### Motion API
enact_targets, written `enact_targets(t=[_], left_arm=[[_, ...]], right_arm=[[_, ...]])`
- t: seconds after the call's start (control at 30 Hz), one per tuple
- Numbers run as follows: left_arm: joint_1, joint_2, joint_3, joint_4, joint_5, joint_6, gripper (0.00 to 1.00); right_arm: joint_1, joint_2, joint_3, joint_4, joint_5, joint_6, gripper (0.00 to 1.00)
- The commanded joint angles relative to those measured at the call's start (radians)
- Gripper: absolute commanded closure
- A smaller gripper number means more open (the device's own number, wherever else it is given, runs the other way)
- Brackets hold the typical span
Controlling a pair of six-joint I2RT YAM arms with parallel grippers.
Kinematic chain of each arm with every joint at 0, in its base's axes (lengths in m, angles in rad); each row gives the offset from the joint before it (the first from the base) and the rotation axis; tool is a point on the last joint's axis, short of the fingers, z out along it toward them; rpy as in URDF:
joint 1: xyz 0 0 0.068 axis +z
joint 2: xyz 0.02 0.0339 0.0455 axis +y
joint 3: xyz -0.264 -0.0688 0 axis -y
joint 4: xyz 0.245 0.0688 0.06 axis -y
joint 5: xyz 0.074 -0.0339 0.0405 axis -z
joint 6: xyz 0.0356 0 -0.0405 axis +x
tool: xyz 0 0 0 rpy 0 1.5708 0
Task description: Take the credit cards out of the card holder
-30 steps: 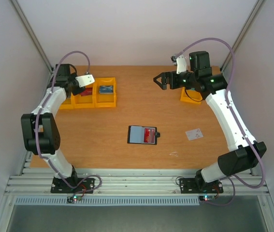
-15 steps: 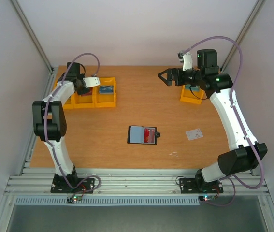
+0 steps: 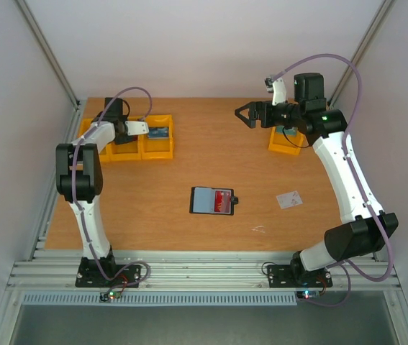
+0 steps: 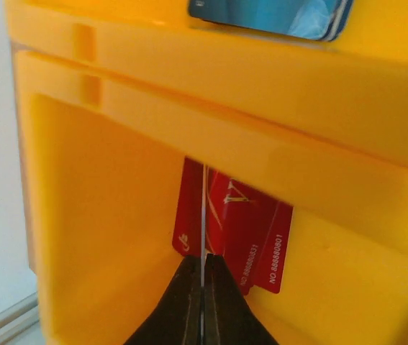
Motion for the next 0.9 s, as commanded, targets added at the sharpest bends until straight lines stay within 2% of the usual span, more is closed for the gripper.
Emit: enact_targets(t=[0.0, 0.03, 0.13, 0.17, 0.5, 0.6, 0.63, 0.67, 0.87], left_arm=[[0.001, 0.029, 0.040, 0.053, -0.012, 0.066, 0.99], [0.000, 0.033, 0.044, 0.059, -0.008, 0.068, 0.95], [0.001, 0.043, 0.054, 0.059, -0.002, 0.068, 0.70], [0.001, 0.042, 0.052, 0.062, 0.001, 0.068, 0.65], [0.002, -0.026, 0.033, 0.104, 0.051, 0.081, 0.29], [0.007, -0.044, 0.015, 0.111, 0.072, 0.072, 0.15], [0.008, -0.044, 0.003, 0.117, 0.073, 0.073, 0.05], [0.009, -0.041, -0.010, 0.125, 0.074, 0.078, 0.01], [0.010, -0.006, -0.018, 0.279, 0.039, 0.075, 0.01]], right_arm=[[-0.010, -0.015, 0.000, 0.017, -0.026, -0.008, 0.02], [-0.009, -0.016, 0.001, 0.015, -0.027, -0.009, 0.01], [-0.010, -0.021, 0.000, 0.010, -0.029, -0.013, 0.01], [-0.010, -0.026, -0.001, 0.012, -0.031, -0.016, 0.02], [-0.010, -0.041, 0.004, -0.010, -0.023, -0.016, 0.01], [-0.010, -0.060, -0.013, -0.021, -0.039, -0.014, 0.01], [-0.010, -0.069, -0.018, -0.028, -0.050, -0.016, 0.01], [-0.010, -0.078, -0.026, -0.036, -0.067, -0.023, 0.02], [-0.010, -0.162, -0.079, -0.070, -0.090, -0.063, 0.01]])
